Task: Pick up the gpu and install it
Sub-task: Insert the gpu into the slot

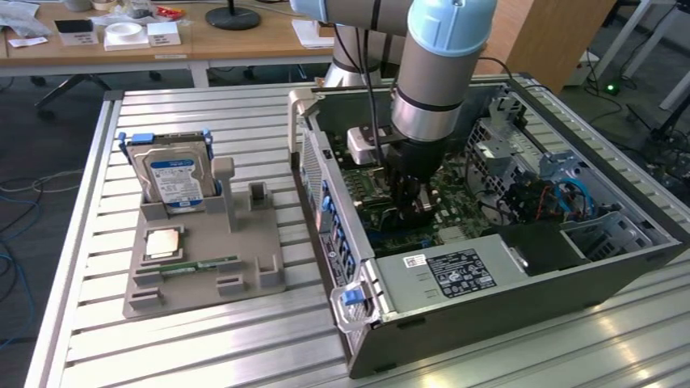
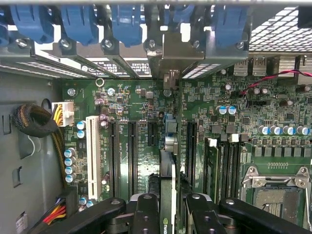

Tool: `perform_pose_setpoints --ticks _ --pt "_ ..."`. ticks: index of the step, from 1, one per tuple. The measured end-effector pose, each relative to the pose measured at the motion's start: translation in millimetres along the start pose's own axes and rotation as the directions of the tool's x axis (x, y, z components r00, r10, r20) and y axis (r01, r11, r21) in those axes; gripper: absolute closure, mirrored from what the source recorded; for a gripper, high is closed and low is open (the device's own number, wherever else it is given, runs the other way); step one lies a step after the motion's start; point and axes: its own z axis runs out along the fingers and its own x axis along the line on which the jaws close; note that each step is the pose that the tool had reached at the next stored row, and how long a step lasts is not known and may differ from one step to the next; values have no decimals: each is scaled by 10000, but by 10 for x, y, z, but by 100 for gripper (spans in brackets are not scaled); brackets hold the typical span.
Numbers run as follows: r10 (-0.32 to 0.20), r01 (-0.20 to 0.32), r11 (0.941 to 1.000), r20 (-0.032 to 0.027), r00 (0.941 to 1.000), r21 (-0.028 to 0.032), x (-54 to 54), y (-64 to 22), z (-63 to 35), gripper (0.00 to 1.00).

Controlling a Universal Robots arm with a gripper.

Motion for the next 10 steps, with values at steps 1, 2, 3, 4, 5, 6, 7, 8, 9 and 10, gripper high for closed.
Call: perform_pose_setpoints --ticks 1,2,3,4,5,6,7,8,9,10 --pt "0 0 10000 0 10000 0 0 0 0 74" --pt "1 -1 10000 1 10000 0 0 0 0 74" --pt "0 0 10000 0 10000 1 0 0 0 74" --pt "1 -1 10000 0 10000 1 0 0 0 74" --pt "12 -12 10000 12 10000 -20 -2 8 2 74" --pt "11 -11 10000 5 10000 0 -1 6 2 73" --pt "8 -8 10000 6 10000 4 -1 4 3 67" --pt "0 0 10000 1 10000 0 0 0 0 67" --pt "1 -1 10000 2 10000 1 0 0 1 67" --pt "1 -1 10000 2 10000 2 0 0 1 61"
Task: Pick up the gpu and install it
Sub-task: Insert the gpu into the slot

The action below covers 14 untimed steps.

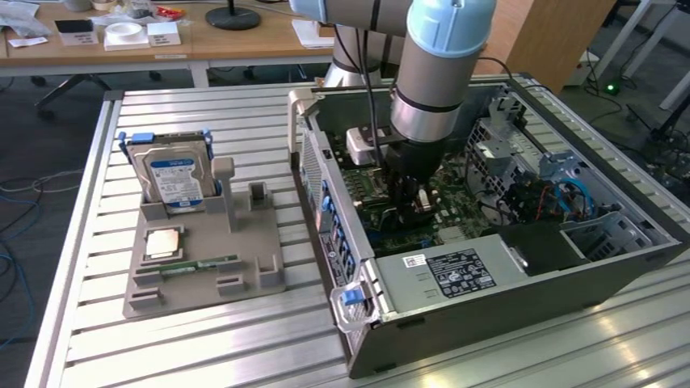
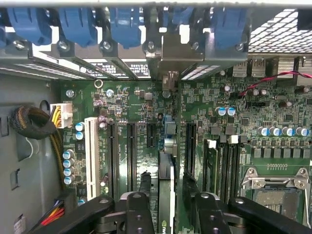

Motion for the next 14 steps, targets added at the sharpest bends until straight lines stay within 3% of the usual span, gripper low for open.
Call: perform_pose_setpoints --ticks 4,14 --pt "0 0 10000 -4 10000 -2 0 -1 -20 61" --pt "-2 2 10000 -2 10000 -7 0 -19 -175 61"
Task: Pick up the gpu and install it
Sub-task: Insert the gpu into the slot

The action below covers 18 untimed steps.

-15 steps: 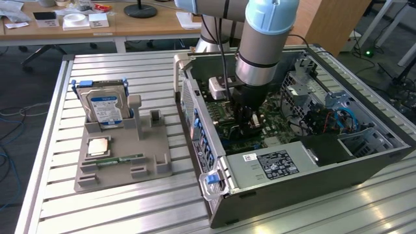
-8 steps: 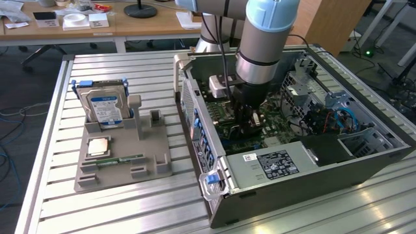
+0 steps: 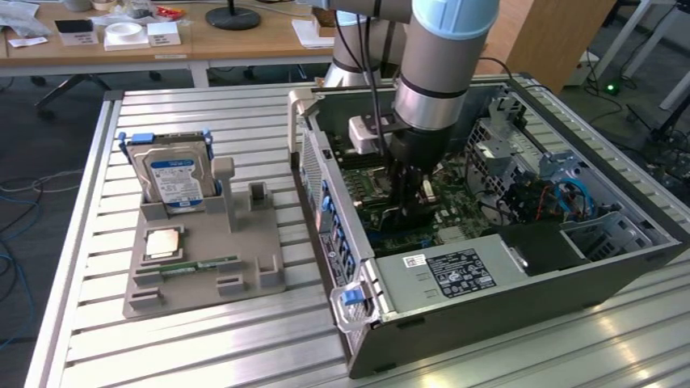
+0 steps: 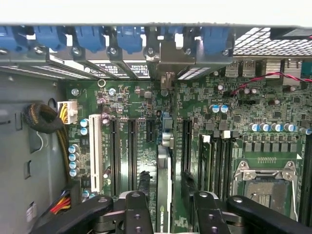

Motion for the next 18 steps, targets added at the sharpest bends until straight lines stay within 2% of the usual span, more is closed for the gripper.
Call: perform_pose_setpoints --ticks 18 --pt "2 -2 10000 -1 10000 -41 -1 -17 -310 61"
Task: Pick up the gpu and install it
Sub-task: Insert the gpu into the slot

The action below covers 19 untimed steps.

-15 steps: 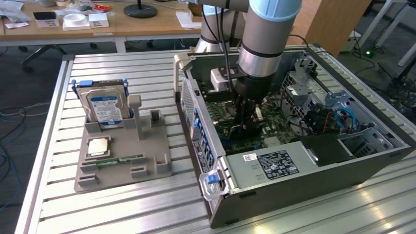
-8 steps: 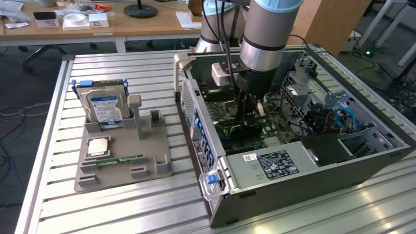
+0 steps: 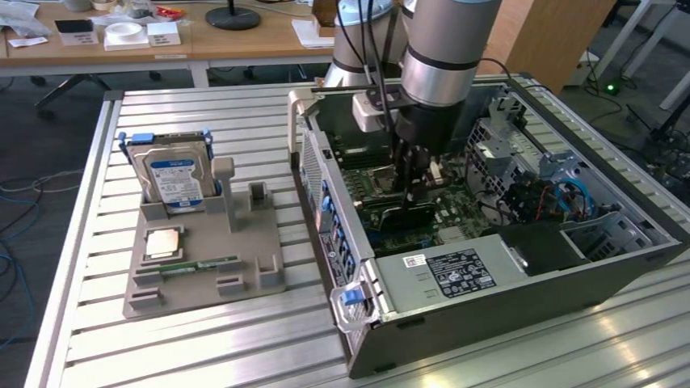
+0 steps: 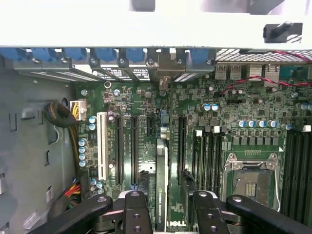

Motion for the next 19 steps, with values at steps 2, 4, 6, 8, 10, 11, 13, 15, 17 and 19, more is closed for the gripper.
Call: perform_pose_setpoints --ticks 2,4,6,8,10,11,13,15,17,19 --pt "0 0 10000 -2 10000 -5 0 -1 -19 61" --pt "0 0 10000 -3 10000 -8 0 -1 -38 61" --pt "0 0 10000 -3 10000 -8 0 -3 -62 61" --pt "0 0 10000 -2 10000 -10 0 -4 -106 61" --pt "0 0 10000 -3 10000 -15 0 -6 -160 61" --pt "0 0 10000 -3 10000 -17 -1 -7 -187 61" --pt "0 0 10000 -6 10000 -19 0 -9 -229 61" --pt "-1 1 10000 -11 10000 -20 -1 -11 -264 61" --pt "-1 1 10000 -16 10000 -20 -1 -12 -287 61" --pt "-1 1 10000 -17 10000 -20 -1 -13 -309 61"
